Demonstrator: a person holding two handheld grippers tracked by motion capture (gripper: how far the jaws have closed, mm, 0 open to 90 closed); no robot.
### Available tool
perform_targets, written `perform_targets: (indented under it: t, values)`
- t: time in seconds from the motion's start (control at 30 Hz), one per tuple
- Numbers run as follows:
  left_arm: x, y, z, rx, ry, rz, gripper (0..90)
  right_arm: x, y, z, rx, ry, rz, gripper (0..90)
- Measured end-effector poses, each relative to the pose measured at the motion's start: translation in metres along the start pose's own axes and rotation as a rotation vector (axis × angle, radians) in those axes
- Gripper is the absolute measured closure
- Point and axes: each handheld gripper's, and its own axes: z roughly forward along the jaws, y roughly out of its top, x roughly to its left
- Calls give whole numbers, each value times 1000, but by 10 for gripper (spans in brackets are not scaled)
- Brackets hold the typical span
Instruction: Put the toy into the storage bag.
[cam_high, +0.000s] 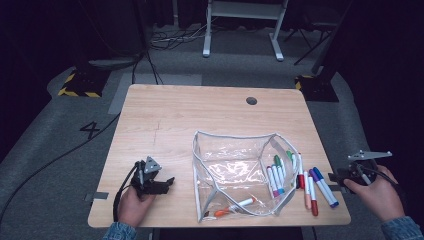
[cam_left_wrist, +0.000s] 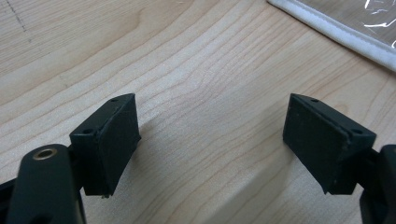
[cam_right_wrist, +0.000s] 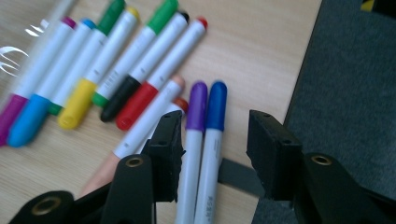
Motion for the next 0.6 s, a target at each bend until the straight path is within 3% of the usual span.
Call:
perform_targets:
  t: [0.27,0.4,0.53,0.6]
  values:
    - [0,0,0,0,0,0,188,-8,-23,41,93,6,36,592]
    - [0,0,0,0,0,0,188,-8,-22,54,118,-4,30,625]
    - [0,0,0,0,0,0,188,-5,-16,59,144,-50,10,754]
    - [0,0,0,1,0,2,188,-2,-13,61,160,-63,10,768]
